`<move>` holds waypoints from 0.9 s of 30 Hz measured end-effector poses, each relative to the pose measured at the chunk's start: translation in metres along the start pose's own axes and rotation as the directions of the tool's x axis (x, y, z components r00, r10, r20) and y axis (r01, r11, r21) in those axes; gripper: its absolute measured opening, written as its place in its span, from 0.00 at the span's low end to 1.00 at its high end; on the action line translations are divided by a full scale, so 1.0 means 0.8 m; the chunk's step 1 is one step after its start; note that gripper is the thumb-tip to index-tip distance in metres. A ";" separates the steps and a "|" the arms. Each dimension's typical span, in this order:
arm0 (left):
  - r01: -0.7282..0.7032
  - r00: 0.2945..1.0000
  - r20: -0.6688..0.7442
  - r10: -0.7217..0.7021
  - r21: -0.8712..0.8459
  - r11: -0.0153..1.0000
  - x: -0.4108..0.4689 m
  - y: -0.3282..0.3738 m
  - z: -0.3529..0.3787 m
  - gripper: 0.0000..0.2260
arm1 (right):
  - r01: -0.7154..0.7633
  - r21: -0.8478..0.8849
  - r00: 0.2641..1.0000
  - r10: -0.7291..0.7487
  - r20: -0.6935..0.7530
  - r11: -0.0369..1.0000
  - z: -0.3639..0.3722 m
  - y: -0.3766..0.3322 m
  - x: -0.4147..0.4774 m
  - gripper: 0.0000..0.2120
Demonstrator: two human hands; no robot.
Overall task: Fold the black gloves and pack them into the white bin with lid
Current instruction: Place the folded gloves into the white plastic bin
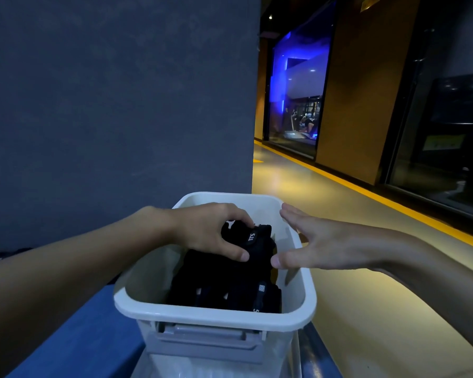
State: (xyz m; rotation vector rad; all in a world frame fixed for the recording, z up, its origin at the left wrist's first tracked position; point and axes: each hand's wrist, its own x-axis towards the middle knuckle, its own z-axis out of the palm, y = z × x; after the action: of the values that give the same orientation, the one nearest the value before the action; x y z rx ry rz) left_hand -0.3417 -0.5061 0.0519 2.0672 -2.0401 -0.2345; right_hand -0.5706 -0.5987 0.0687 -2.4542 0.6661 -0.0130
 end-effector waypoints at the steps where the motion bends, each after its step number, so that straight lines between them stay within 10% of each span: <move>1: -0.002 1.000 -0.002 0.002 0.007 1.000 -0.001 0.000 -0.001 0.28 | 0.001 0.004 1.000 -0.001 -0.001 1.000 -0.001 -0.001 0.000 0.42; 17: -0.059 0.996 -0.070 0.055 -0.051 0.997 -0.003 0.020 -0.020 0.22 | 0.022 0.009 0.980 -0.020 -0.197 1.000 0.008 -0.005 -0.008 0.45; 27: -0.028 0.973 -0.231 0.012 -0.069 0.997 -0.129 0.044 -0.042 0.12 | 0.084 -0.153 0.935 -0.131 -0.331 0.985 0.041 -0.088 -0.038 0.28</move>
State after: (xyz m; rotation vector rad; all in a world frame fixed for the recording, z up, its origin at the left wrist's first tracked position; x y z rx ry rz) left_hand -0.3687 -0.4019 0.0890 1.9305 -1.8857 -0.0595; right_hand -0.5599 -0.5174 0.0842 -2.6459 0.6950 -0.4590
